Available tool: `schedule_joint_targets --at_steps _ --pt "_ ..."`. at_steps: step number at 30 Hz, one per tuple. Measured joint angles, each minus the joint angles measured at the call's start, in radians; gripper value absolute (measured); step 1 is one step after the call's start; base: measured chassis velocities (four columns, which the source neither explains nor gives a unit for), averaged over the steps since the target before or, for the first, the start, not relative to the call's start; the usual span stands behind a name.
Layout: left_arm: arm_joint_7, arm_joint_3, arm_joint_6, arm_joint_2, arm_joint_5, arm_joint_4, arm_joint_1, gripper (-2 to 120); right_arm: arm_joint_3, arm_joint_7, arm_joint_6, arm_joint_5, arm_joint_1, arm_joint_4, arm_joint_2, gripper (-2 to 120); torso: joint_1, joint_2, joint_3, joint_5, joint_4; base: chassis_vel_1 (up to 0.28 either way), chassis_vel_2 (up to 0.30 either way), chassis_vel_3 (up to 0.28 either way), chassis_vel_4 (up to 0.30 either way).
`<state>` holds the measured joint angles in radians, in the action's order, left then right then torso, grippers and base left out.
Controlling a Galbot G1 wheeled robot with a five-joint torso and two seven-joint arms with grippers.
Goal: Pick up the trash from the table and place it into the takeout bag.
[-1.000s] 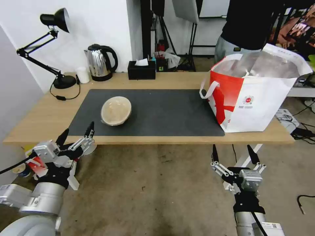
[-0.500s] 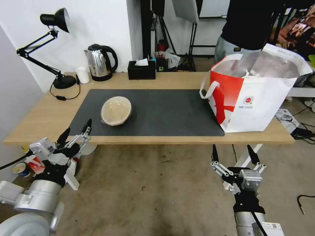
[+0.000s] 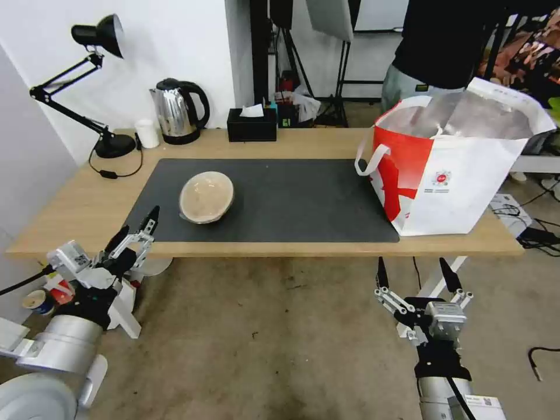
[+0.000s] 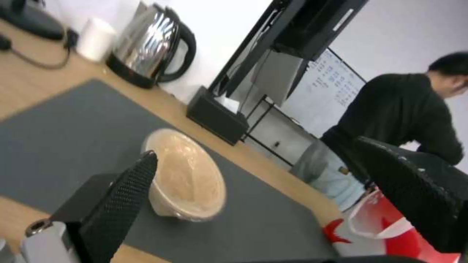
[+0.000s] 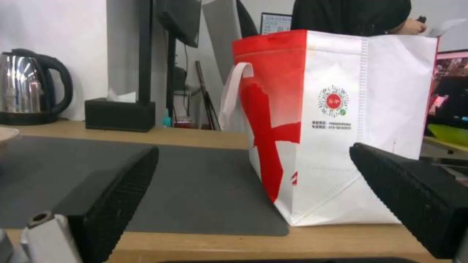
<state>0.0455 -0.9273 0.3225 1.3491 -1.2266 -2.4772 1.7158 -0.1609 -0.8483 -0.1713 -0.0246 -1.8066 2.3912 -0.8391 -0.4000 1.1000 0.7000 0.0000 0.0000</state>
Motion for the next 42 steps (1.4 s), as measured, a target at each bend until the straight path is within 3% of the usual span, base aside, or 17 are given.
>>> schedule_joint_targets --at_steps 3,4,13,20,22,23,24,29,42 --pt "0.007 -0.004 0.007 -0.004 -0.033 0.007 -0.005 100 0.0 0.0 0.0 0.0 0.0 0.0 0.0 100 0.0 0.0 0.0 0.0 0.0 0.0 0.0 0.0 0.0" --pt "0.021 -0.014 0.024 -0.012 -0.104 0.022 -0.016 100 0.0 0.0 0.0 0.0 0.0 0.0 0.0 100 0.0 0.0 0.0 0.0 0.0 0.0 0.0 0.0 0.0" --pt "0.062 -0.041 0.072 -0.037 -0.311 0.066 -0.046 100 0.0 0.0 0.0 0.0 0.0 0.0 0.0 100 0.0 0.0 0.0 0.0 -0.0001 0.0 0.0 0.0 0.0" --pt "0.068 -0.045 0.082 -0.042 -0.33 0.071 -0.051 100 0.0 0.0 0.0 0.0 0.0 0.0 0.0 100 0.0 0.0 0.0 -0.0001 0.0003 0.0 0.0 0.0 0.0" --pt "0.089 -0.063 0.132 -0.072 -0.373 0.094 -0.08 100 0.0 0.0 0.0 0.0 0.0 0.0 0.0 100 0.0 0.0 0.0 0.0 0.0007 0.0 0.0 0.0 0.0" --pt "0.11 -0.084 0.178 -0.106 -0.414 0.117 -0.111 100 0.0 0.0 0.0 0.0 0.0 0.0 0.0 100 0.0 0.0 0.0 0.0002 -0.001 0.0 0.0 0.0 0.0" --pt "0.134 -0.092 0.202 -0.125 -0.441 0.129 -0.128 100 0.0 0.0 0.0 0.0 0.0 0.0 0.0 100 0.0 0.0 0.0 -0.0005 -0.0004 0.0 0.0 0.0 0.0" --pt "0.175 -0.111 0.217 -0.144 -0.477 0.144 -0.152 100 0.0 0.0 0.0 0.0 0.0 0.0 0.0 100 0.0 0.0 0.0 0.0003 0.0 0.0 0.0 0.0 0.0" --pt "0.178 -0.101 0.236 -0.118 -0.471 0.143 -0.155 100 0.0 0.0 0.0 0.0 0.0 0.0 0.0 100 0.0 0.0 0.0 0.0001 0.0 0.0 0.0 0.0 0.0"
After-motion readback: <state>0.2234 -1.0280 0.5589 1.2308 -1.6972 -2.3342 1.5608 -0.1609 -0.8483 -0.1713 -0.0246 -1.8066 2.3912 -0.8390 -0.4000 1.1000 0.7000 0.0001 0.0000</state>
